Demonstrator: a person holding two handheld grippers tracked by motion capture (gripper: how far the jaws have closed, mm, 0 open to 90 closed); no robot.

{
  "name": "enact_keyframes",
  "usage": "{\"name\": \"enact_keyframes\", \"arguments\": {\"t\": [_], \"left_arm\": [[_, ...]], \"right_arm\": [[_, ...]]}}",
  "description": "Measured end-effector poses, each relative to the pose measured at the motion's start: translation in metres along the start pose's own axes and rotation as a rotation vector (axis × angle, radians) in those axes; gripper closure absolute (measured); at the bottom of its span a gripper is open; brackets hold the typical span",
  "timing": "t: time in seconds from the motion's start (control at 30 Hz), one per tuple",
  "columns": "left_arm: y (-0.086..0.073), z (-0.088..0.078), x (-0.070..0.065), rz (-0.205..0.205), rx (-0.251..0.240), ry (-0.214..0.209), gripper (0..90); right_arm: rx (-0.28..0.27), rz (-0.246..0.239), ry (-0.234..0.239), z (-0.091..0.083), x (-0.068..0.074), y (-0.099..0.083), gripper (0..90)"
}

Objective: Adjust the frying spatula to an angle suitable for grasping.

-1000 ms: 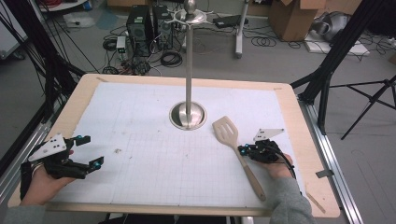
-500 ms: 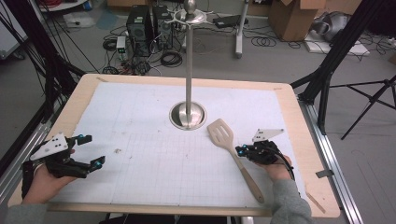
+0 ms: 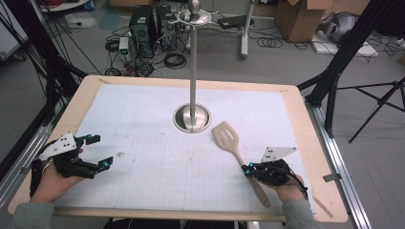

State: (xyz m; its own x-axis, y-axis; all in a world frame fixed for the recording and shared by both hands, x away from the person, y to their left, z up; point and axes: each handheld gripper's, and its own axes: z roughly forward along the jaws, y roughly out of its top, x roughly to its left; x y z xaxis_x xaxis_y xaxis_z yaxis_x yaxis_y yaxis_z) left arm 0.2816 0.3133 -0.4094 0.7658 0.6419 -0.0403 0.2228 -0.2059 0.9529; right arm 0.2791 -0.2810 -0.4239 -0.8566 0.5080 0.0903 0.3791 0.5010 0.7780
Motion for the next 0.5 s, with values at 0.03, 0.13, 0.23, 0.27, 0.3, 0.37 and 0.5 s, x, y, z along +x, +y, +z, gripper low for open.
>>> {"name": "enact_keyframes", "arguments": {"t": [0.03, 0.13, 0.23, 0.27, 0.3, 0.37, 0.5], "left_arm": [[0.000, 0.000, 0.000, 0.001, 0.001, -0.002, 2.0], [-0.001, 0.002, 0.001, -0.003, 0.005, -0.003, 2.0], [-0.001, 0.003, 0.001, 0.000, 0.010, -0.005, 2.0], [-0.001, 0.004, 0.001, -0.001, 0.012, -0.004, 2.0], [-0.001, 0.005, 0.001, -0.001, 0.013, -0.004, 2.0], [-0.001, 0.007, 0.001, 0.000, 0.018, -0.006, 2.0], [-0.001, 0.010, 0.000, 0.003, 0.025, -0.008, 2.0]], "right_arm": [[0.008, 0.004, 0.002, -0.003, 0.003, -0.004, 90.0], [0.018, 0.018, 0.002, -0.009, 0.009, -0.017, 90.0], [0.002, 0.038, 0.007, -0.017, 0.016, -0.032, 90.0], [-0.013, 0.043, 0.008, -0.019, 0.018, -0.036, 90.0], [-0.017, 0.041, 0.007, -0.022, 0.021, -0.040, 90.0], [-0.030, 0.042, 0.014, -0.025, 0.026, -0.044, 90.0], [-0.031, 0.029, 0.033, -0.027, 0.034, -0.049, 90.0]]}}
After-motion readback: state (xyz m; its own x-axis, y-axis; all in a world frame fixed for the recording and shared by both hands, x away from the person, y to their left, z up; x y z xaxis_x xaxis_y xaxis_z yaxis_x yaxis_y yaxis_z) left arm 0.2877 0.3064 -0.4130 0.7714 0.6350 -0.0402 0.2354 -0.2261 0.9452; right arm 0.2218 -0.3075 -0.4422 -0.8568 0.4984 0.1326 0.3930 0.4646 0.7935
